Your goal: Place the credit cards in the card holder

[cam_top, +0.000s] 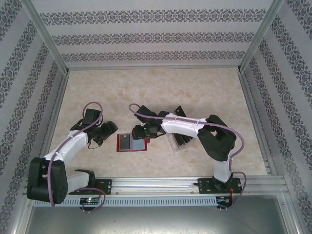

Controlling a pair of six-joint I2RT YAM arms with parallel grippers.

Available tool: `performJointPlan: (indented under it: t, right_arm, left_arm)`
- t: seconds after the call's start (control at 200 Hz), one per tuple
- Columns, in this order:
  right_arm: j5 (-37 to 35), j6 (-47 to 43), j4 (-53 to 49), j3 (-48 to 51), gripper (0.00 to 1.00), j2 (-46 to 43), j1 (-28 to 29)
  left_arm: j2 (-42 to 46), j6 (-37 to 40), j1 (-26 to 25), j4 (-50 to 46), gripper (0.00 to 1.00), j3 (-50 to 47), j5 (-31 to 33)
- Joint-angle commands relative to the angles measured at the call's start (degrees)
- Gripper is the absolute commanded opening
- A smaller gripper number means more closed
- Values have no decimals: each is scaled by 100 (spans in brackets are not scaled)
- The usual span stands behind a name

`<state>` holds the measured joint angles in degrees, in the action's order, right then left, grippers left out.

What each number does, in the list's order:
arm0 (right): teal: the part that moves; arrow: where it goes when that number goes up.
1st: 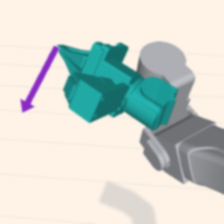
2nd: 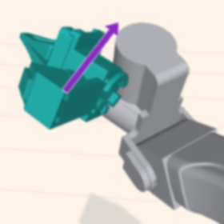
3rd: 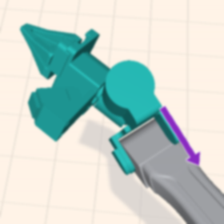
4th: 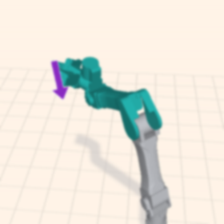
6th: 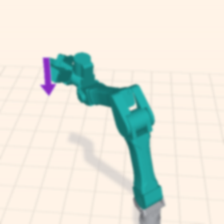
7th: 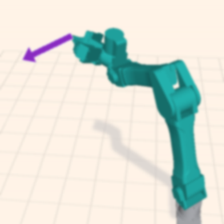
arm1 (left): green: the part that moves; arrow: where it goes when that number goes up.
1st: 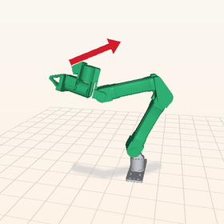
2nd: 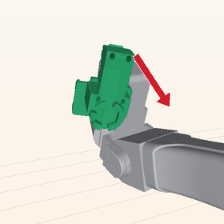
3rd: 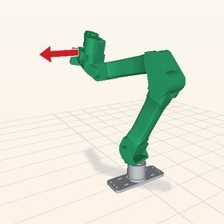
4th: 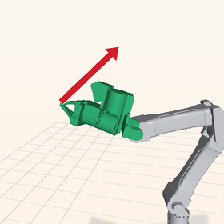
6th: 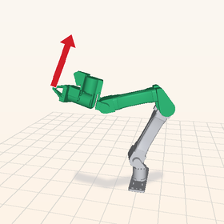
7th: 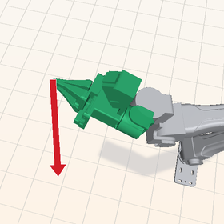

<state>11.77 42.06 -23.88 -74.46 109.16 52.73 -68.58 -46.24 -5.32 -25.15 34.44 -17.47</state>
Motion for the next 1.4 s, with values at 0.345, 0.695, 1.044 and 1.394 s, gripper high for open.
performJointPlan:
  t: [0.345, 0.695, 1.044, 1.394]
  right_arm:
    - [77, 57, 60, -66, 52, 328, 104]
    - [115, 50, 34, -192, 52, 487, 141]
    - [220, 30, 127, -175, 52, 508, 141]
    - [401, -45, 103, -402, 52, 659, 171]
  left_arm:
    - [-340, 115, -594, 233, 75, -469, 1]
    - [-422, 428, -1480, -577, 75, 56, 1309]
    - [-310, 580, -1601, -1173, 80, 275, 2145]
    - [-779, 347, -1601, -613, 80, -107, 1739]
